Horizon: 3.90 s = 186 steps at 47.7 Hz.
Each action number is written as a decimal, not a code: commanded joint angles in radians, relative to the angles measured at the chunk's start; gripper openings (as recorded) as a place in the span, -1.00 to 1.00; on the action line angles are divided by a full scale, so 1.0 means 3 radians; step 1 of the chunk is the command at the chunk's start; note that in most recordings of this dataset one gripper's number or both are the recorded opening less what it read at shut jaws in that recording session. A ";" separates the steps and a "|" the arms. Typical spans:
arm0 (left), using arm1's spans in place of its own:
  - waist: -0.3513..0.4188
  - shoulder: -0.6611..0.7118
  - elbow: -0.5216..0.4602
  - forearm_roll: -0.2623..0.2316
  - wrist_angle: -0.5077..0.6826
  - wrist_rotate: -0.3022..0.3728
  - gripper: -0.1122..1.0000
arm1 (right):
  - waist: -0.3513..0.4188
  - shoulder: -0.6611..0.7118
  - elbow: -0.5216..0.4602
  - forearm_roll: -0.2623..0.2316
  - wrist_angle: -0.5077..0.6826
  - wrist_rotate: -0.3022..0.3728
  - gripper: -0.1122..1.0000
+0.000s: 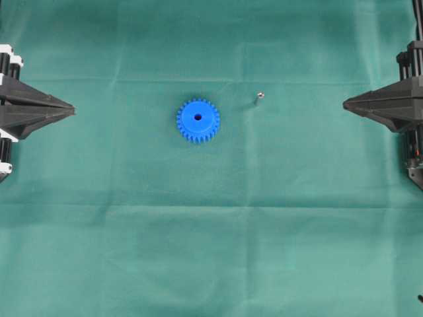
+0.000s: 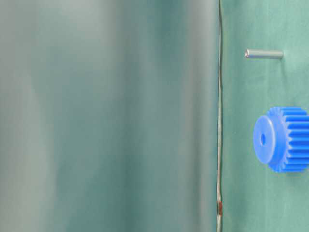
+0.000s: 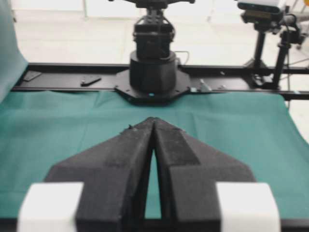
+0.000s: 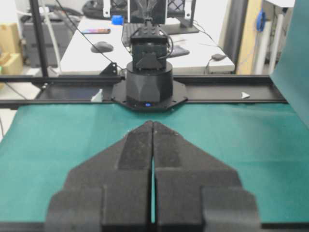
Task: Insert the shaft placed at a random location into the center hole of the medium gear at another random location.
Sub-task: 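Move the right gripper left toward the silver shaft, then lower the open right gripper around the upright silver shaft, then close the right gripper on the shaft and lift it, then carry the shaft left over the blue gear's center hole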
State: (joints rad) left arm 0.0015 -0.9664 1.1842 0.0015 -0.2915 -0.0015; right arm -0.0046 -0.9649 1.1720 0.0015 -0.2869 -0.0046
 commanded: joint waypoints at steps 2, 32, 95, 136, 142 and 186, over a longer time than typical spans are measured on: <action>-0.0010 0.0010 -0.0097 0.0041 0.0061 -0.0020 -0.79 | 0.0000 0.0026 -0.0031 -0.0041 0.0005 -0.0051 -0.78; -0.0015 -0.0005 -0.0097 0.0046 0.0097 -0.0020 -0.79 | -0.0235 0.0777 -0.0072 0.0020 -0.0189 -0.0046 -0.78; -0.0005 0.0020 -0.0092 0.0041 0.0220 -0.0020 -0.79 | -0.0808 0.3226 -0.0460 0.0164 -0.0869 -0.0056 0.68; -0.0005 0.0015 -0.0092 0.0041 0.0240 -0.0026 -0.79 | -0.0813 0.3267 -0.0522 0.0220 -0.0859 -0.0056 -0.56; -0.0005 0.0020 -0.0092 0.0041 0.0256 -0.0031 -0.79 | -0.0808 0.3155 -0.0562 0.0225 -0.0787 -0.0056 -0.56; -0.0005 0.0020 -0.0087 0.0041 0.0261 -0.0036 -0.79 | -0.0670 0.2531 -0.0951 0.0189 0.0169 -0.0051 -0.56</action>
State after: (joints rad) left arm -0.0015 -0.9679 1.1812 0.0123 -0.2071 -0.0107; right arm -0.2270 -0.2056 0.9235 0.0568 -0.2163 -0.0061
